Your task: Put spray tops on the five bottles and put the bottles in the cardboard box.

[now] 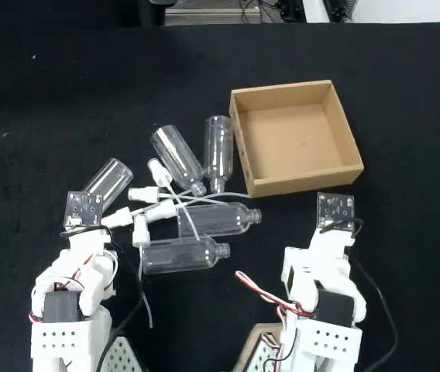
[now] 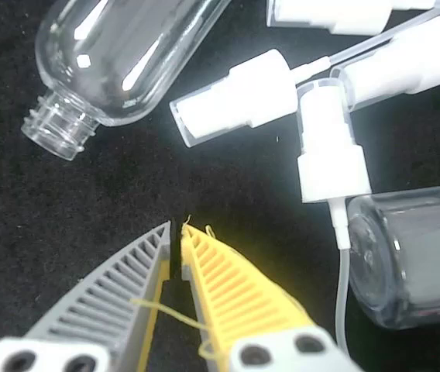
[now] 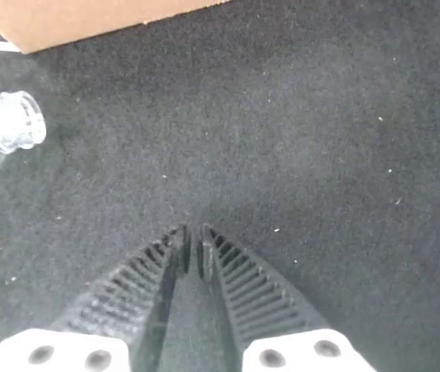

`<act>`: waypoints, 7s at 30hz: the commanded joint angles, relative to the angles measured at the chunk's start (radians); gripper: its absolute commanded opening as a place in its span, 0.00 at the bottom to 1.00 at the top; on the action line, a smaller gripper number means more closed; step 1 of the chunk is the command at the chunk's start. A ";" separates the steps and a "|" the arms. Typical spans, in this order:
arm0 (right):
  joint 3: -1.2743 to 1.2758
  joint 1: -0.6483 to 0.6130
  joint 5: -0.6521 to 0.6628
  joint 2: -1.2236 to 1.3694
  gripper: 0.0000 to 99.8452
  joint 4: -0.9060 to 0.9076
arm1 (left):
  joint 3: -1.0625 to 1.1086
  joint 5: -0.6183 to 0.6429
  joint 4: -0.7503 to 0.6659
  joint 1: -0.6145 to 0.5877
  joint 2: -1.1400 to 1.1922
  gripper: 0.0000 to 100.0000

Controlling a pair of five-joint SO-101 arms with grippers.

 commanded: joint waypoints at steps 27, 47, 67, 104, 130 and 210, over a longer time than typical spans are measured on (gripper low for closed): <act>-0.007 -0.009 -0.002 -0.093 0.01 0.006 | 0.008 0.000 0.014 0.007 -0.012 0.03; -0.007 -0.009 -0.002 -0.093 0.01 0.006 | 0.008 0.000 0.014 0.007 -0.012 0.03; -0.007 -0.046 -0.009 -0.094 0.01 0.006 | 0.008 0.000 0.014 0.012 -0.012 0.03; -1.222 -0.137 0.413 0.340 0.14 -0.261 | 0.008 -0.006 0.011 0.013 -0.012 0.03; -1.133 -1.089 0.307 1.371 0.15 0.026 | 0.008 -0.008 -0.120 -0.257 -0.014 0.03; -1.259 -0.689 0.384 1.260 0.08 0.468 | 0.008 0.227 -0.285 -0.607 -0.012 0.32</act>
